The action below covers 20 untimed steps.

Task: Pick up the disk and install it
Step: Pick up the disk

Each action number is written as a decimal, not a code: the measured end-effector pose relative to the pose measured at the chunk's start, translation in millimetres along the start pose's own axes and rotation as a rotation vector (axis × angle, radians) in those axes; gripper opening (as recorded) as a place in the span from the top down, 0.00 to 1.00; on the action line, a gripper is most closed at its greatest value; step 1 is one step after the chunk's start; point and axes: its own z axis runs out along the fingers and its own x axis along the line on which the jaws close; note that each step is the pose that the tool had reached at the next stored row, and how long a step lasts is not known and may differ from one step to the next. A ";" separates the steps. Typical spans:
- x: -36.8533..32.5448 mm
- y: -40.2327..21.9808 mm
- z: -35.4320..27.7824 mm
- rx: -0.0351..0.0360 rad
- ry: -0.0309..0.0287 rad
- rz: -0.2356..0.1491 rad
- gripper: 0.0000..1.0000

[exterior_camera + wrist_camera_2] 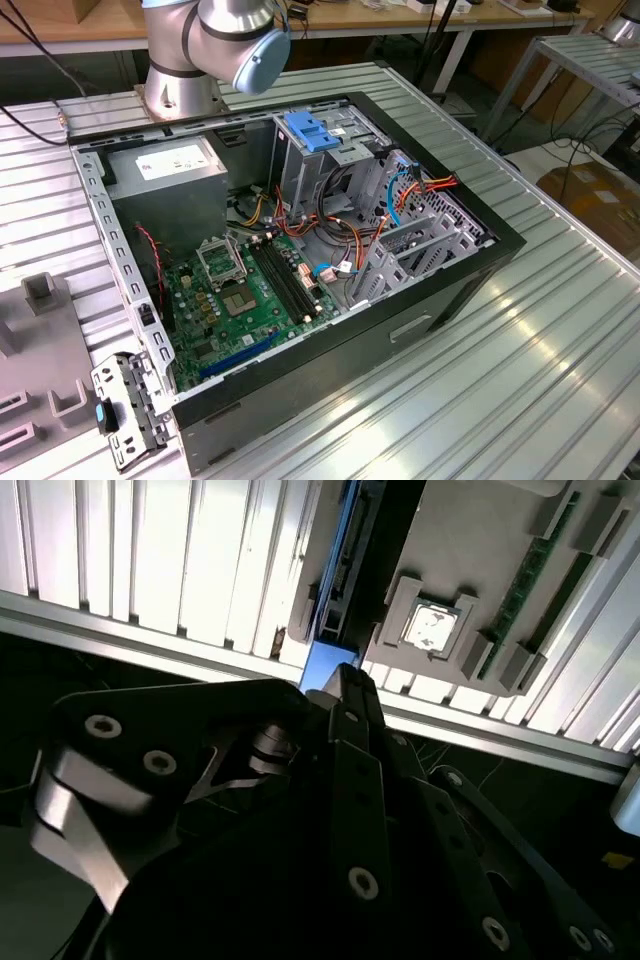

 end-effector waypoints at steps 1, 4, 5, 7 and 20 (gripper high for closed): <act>-0.2 0.1 0.6 0.0014 -0.0001 -0.001 0.89; -0.3 1.1 3.3 0.0052 -0.0012 -0.006 0.64; -0.2 1.9 6.8 0.0056 -0.0015 -0.021 0.58; 0.0 2.8 10.1 0.0058 -0.0018 -0.038 0.58; 0.3 4.7 22.7 0.0071 -0.0046 -0.115 0.44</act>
